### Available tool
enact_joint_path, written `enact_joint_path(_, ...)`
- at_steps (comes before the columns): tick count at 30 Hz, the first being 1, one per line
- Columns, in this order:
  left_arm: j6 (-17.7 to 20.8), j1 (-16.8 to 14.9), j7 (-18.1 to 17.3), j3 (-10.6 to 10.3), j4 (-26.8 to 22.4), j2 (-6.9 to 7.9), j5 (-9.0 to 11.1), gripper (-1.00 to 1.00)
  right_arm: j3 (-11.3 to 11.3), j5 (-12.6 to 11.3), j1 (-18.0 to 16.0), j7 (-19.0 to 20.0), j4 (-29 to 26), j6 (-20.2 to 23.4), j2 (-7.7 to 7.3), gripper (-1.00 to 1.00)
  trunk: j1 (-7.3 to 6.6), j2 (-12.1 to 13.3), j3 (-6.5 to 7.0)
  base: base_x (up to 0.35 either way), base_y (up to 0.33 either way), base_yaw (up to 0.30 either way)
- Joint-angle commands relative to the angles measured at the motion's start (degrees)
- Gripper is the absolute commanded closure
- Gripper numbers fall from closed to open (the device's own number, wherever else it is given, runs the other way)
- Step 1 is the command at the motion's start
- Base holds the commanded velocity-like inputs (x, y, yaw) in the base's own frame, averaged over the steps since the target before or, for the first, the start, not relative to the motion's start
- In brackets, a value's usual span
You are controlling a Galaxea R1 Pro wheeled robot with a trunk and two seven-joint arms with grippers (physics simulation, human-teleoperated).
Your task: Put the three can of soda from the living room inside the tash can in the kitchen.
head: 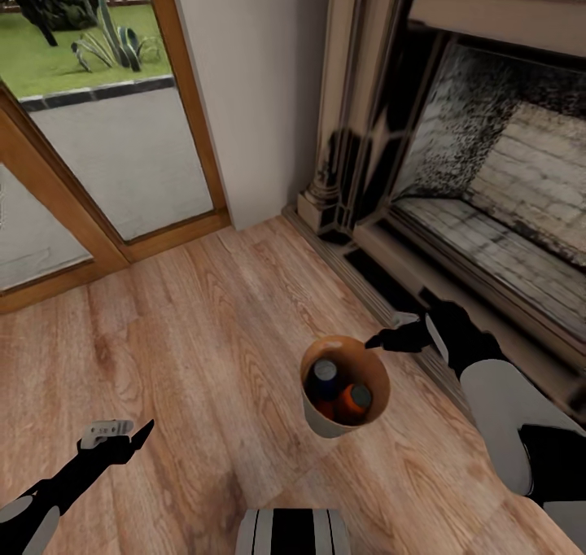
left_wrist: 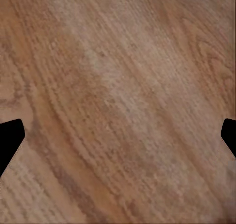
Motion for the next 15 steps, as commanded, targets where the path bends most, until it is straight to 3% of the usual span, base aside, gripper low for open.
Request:
enact_joint_path(1,0.0,0.0,0.0,0.0,0.0,0.0,0.0,-1.0,0.0,0.1,0.0,0.0,0.0,-0.1,0.01,-1.0,-0.02,0.0,0.23,0.0,0.0,0.0)
enact_joint_path(15,0.0,0.0,0.0,0.0,0.0,0.0,-0.1,-1.0,0.1,0.1,1.4,0.0,-1.3,0.1,0.15,-1.0,-0.38,0.2,3.33,0.0,0.0,0.0)
